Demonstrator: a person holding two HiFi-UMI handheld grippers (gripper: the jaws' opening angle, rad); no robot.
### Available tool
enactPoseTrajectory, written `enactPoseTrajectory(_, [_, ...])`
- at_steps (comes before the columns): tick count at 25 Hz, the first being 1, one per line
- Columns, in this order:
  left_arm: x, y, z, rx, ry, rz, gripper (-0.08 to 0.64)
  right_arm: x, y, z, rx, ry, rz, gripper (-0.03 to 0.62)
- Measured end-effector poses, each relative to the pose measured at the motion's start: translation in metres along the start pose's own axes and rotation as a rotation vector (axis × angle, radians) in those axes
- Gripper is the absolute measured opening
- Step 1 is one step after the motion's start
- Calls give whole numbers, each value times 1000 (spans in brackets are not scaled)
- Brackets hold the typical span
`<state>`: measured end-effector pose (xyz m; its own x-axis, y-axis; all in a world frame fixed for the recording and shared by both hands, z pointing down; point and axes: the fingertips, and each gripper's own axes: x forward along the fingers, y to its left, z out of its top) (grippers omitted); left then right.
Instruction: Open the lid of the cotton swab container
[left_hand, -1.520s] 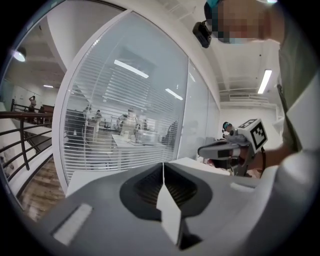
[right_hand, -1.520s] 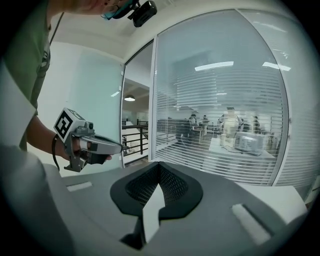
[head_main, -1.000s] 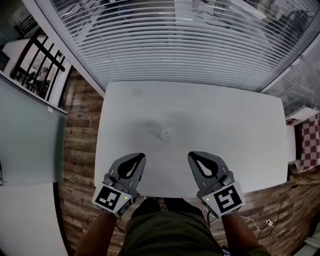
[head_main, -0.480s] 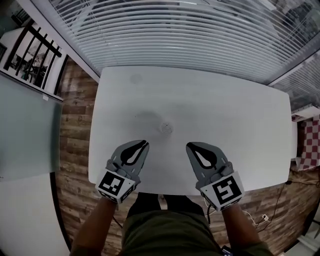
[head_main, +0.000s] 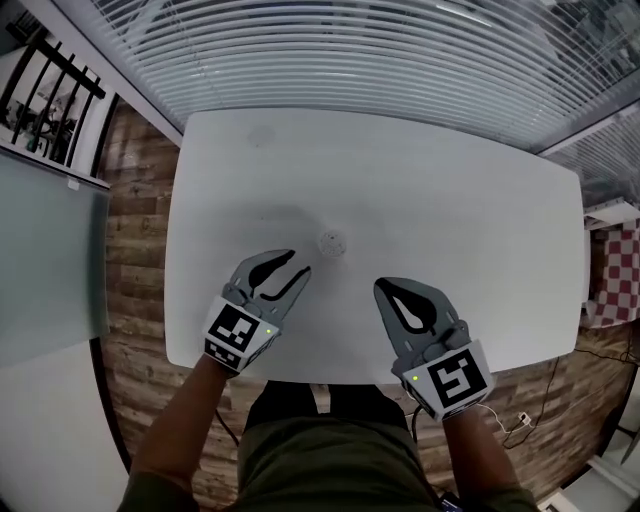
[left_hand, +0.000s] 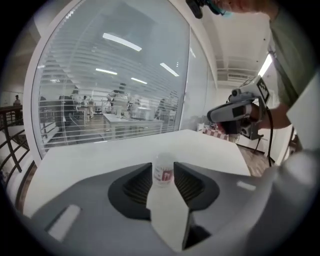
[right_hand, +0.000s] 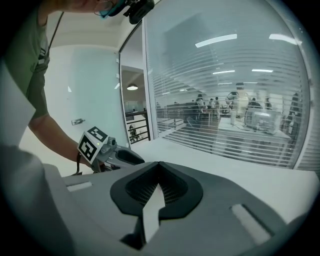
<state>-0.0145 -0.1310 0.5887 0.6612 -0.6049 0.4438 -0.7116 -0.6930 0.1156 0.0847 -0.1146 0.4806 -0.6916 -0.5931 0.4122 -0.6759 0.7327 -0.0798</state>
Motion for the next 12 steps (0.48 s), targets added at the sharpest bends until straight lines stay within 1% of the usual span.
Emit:
enactPoseTrajectory(7, [28, -7, -21, 58, 47, -82, 184, 1, 7, -22, 22, 24, -15, 9])
enactPoseTrajectory(12, [47, -10, -28, 128, 83, -122, 218, -2, 6, -33, 33, 35, -22, 9])
